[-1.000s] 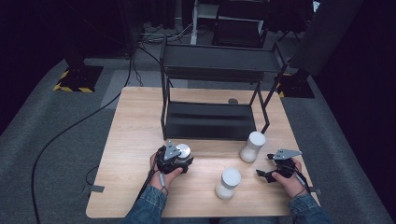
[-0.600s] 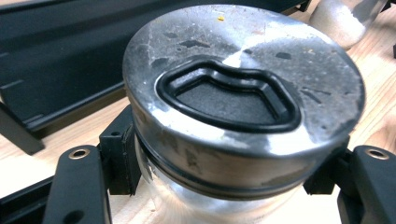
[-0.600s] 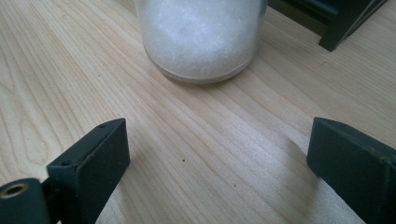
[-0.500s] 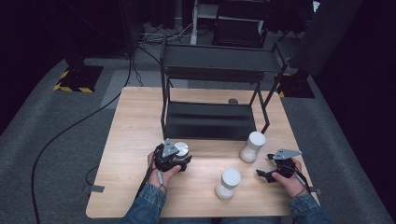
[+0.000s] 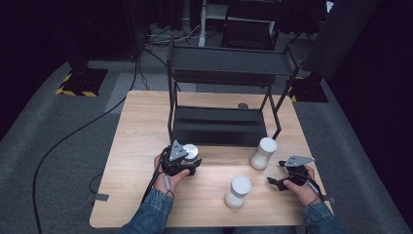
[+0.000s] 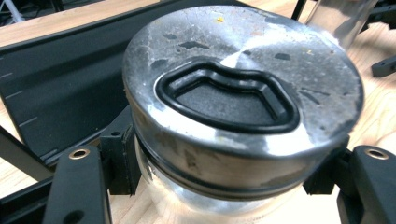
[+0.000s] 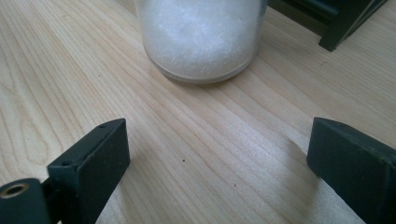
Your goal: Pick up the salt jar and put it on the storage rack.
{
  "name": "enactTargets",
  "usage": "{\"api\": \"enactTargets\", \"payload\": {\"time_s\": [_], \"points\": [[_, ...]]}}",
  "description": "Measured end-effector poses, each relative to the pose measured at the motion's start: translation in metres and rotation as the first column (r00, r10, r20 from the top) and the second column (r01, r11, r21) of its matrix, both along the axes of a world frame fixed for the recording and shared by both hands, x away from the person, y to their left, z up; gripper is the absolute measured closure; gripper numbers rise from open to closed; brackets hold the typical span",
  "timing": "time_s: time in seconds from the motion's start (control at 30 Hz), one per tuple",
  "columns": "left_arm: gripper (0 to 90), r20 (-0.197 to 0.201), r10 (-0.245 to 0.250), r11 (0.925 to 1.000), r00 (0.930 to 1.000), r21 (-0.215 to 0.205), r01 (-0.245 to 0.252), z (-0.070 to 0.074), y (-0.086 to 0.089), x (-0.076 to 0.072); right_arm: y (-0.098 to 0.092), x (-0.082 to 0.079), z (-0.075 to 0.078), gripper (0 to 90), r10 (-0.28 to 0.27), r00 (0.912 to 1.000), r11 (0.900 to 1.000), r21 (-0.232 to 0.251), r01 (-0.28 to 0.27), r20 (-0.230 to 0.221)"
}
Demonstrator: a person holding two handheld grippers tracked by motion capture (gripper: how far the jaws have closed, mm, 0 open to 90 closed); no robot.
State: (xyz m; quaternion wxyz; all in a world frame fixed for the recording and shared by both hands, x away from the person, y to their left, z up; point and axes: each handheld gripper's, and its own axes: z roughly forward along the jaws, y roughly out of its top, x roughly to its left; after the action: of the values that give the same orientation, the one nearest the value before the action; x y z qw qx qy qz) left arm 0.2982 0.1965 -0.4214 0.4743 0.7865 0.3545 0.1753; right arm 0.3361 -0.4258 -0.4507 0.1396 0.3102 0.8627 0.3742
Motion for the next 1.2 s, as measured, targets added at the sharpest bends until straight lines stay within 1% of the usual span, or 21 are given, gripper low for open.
{"api": "enactTargets", "payload": {"time_s": [0.17, 0.43, 0.7, 0.77, 0.83, 0.97, 1.2], "points": [[30.2, 0.016, -0.003, 1.0, 0.9999, -0.004, 0.003, 0.008, -0.001, 0.001, 0.0, 0.0, 0.0, 5.9, 0.0, 1.0, 1.0, 0.0, 0.0, 0.0], [30.3, 0.017, -0.01, 0.9998, 0.9998, -0.014, 0.01, 0.018, -0.001, 0.006, 0.0, 0.0, 0.0, 5.9, 0.0, 1.0, 1.0, 0.0, 0.0, 0.001], [30.2, 0.032, -0.017, 0.9998, 0.9994, -0.009, 0.017, 0.029, -0.004, 0.013, 0.0, 0.0, 0.0, 5.9, 0.0, 1.0, 1.0, 0.0, 0.0, 0.0], [30.3, 0.039, -0.015, 0.9999, 0.9991, 0.003, 0.015, 0.031, -0.007, 0.014, 0.0, 0.0, 0.0, 5.9, 0.0, 1.0, 1.0, -0.001, 0.0, 0.001], [30.3, 0.039, -0.011, 0.9999, 0.9992, 0.004, 0.011, 0.033, -0.008, 0.016, 0.0, 0.0, 0.0, 5.9, 0.0, 1.0, 1.0, -0.001, 0.0, 0.001], [30.2, 0.034, -0.007, 0.9999, 0.9994, -0.01, 0.007, 0.036, -0.009, 0.019, 0.0, 0.0, 0.0, 5.9, 0.0, 1.0, 1.0, -0.001, 0.0, 0.001], [30.3, 0.036, 0.007, 0.9999, 0.9993, -0.015, -0.007, 0.042, -0.012, 0.024, 0.0, 0.0, 0.0, 5.8, 0.0, 1.0, 1.0, -0.001, 0.0, 0.0]]}}
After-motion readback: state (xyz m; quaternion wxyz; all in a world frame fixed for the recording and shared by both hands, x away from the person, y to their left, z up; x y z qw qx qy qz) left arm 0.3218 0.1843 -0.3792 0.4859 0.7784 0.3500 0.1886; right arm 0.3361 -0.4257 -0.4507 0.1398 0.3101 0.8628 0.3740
